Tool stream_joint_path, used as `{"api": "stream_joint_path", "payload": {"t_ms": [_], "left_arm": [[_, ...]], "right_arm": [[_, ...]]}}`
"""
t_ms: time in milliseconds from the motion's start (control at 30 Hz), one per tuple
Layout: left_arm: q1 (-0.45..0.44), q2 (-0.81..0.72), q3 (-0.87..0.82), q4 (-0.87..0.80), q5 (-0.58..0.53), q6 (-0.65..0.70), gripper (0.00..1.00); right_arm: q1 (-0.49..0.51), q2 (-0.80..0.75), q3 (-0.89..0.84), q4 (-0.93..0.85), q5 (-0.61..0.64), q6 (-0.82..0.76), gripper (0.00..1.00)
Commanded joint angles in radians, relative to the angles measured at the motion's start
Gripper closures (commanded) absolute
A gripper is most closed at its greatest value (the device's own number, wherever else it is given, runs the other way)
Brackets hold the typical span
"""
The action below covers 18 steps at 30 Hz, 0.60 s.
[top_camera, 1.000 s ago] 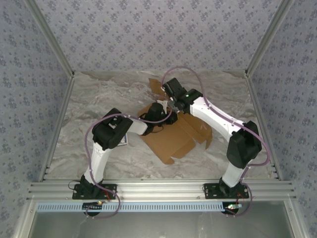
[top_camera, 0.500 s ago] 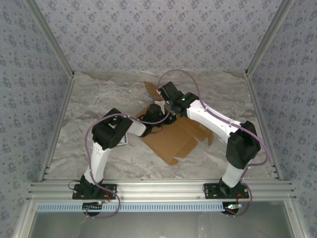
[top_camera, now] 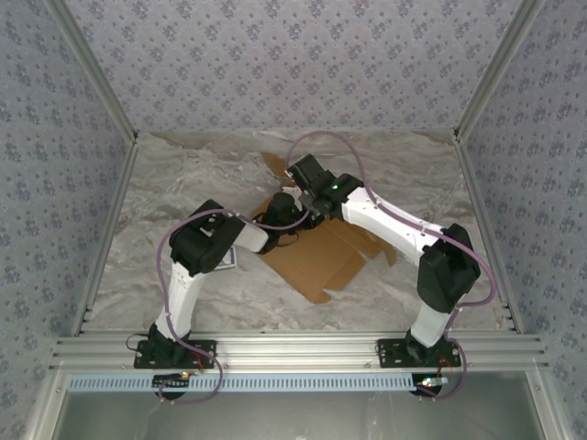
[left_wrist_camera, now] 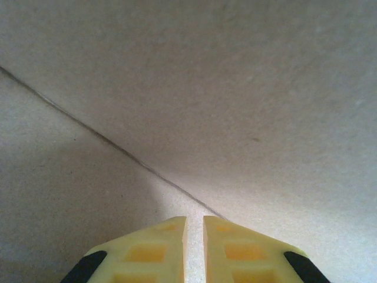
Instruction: Fold the paper box
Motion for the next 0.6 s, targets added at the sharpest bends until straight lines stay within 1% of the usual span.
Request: {"api": "stream_joint_path", "payload": {"t_ms": [0, 133, 233, 300, 500, 567], "left_arm": [[0.014, 0.035, -0.04, -0.062, -0.005, 0.006, 0.84], [0.02, -0.01, -0.055, -0.076, -0.006, 0.015, 0.77], [0.027, -0.04, -0.064, -0.073, 0.005, 0.008, 0.72], [0.032, -0.06, -0.075, -0.071, 0.012, 0.004, 0.7], [0.055, -0.14, -0.131, -0.067, 0.032, -0.012, 0.61], [0.067, -0.176, -0.159, -0.066, 0.034, -0.014, 0.59]], "right_arm": [[-0.01, 0.041, -0.009, 0.01, -0.035, 0.032, 1.0], [-0.047, 0.022, 0.017, 0.015, 0.015, -0.065, 1.0], [-0.061, 0.024, 0.021, 0.073, 0.079, -0.158, 1.0], [-0.069, 0.028, 0.017, 0.107, 0.123, -0.214, 1.0], [-0.075, 0.03, -0.039, 0.302, 0.232, -0.427, 1.0], [-0.074, 0.028, -0.075, 0.402, 0.263, -0.522, 1.0]]}}
